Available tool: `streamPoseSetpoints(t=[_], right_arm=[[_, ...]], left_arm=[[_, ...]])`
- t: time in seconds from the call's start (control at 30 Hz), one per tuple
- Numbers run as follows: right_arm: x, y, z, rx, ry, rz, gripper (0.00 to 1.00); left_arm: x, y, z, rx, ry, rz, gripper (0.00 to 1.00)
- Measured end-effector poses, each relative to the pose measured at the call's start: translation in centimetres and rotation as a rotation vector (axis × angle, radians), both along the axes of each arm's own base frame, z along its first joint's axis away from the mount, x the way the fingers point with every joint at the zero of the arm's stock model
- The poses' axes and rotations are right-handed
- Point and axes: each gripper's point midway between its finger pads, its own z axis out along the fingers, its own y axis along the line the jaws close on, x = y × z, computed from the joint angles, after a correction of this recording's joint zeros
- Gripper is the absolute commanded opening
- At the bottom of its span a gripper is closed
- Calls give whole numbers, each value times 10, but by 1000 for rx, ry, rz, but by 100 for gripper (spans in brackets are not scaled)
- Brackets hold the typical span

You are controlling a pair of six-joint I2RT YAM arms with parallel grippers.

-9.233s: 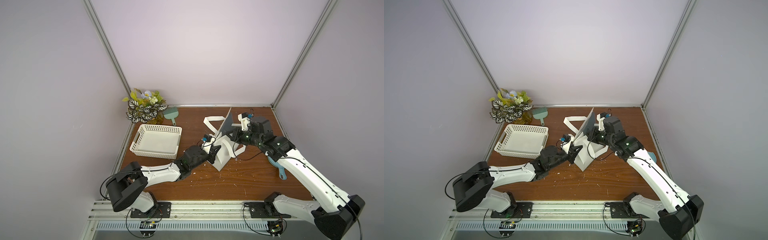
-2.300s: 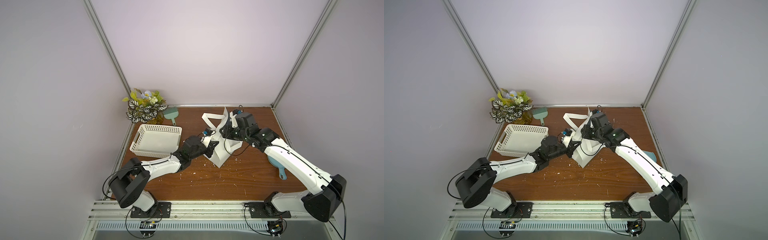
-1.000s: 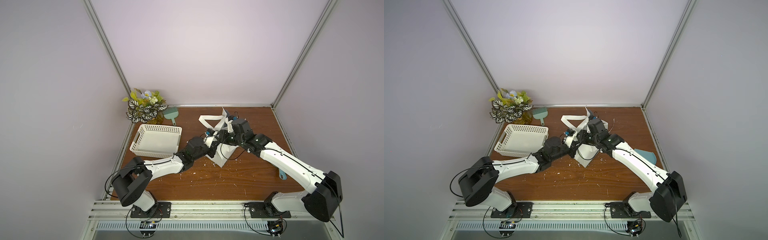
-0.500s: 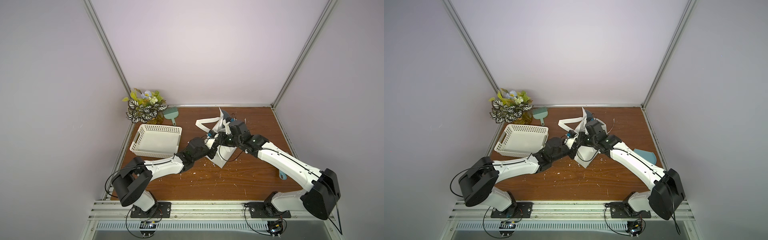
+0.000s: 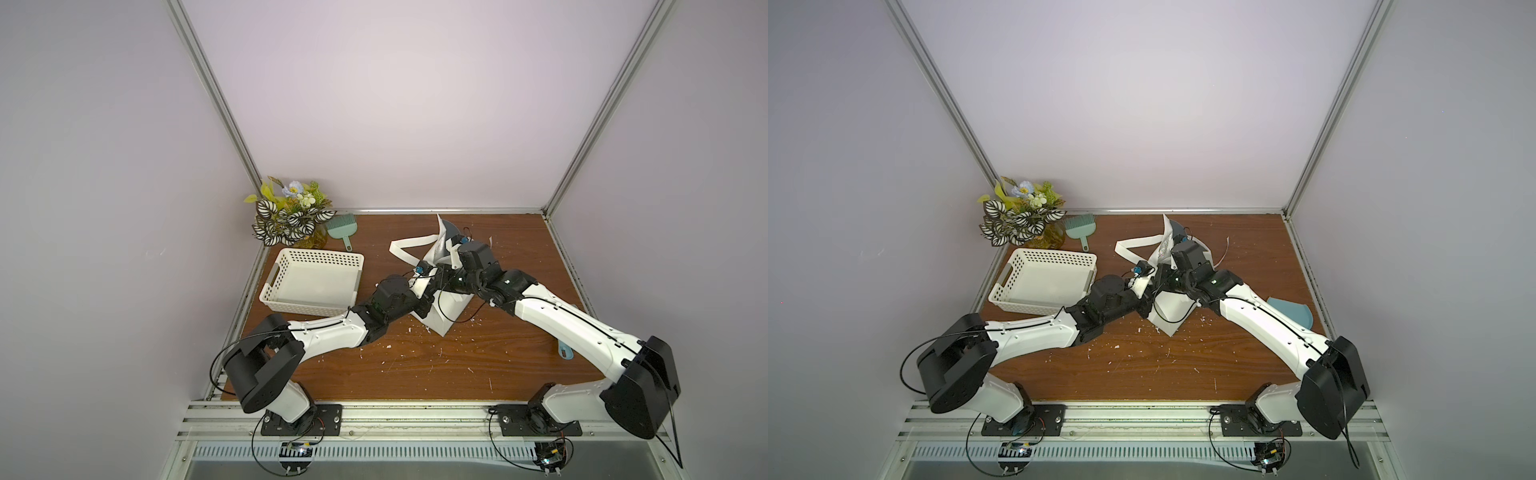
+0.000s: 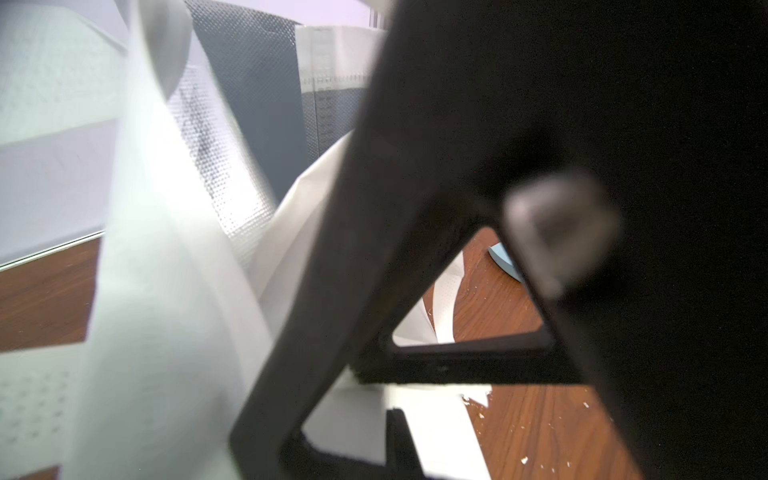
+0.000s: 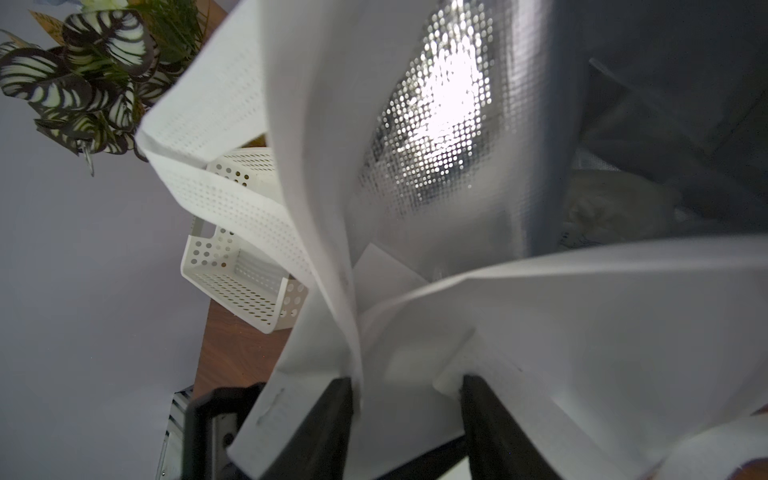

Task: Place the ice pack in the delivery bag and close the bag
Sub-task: Seal the delivery bag at the center of the board.

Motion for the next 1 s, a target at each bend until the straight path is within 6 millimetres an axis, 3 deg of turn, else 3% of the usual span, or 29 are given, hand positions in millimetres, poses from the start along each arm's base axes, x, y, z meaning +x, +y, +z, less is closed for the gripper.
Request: streamPoseSetpoints(t=[0.3, 0.5, 0.77, 0.87, 1.0], right_arm=[[5, -51, 43, 9, -110, -75, 61], [5, -75, 55, -16, -150, -102, 65], [14, -111, 73, -56, -244, -145, 62], [16, -112, 76, -55, -265, -130, 62], [15, -100, 78, -31, -275, -63, 47]], left_arm=[[-3, 1, 11, -27, -24, -8, 3], [-4, 2, 14, -33, -30, -12, 4], [-2, 12, 16, -26, -38, -10, 0], [-3, 13, 16, -20, -37, -15, 0], [-2, 14, 16, -20, -36, -16, 0]])
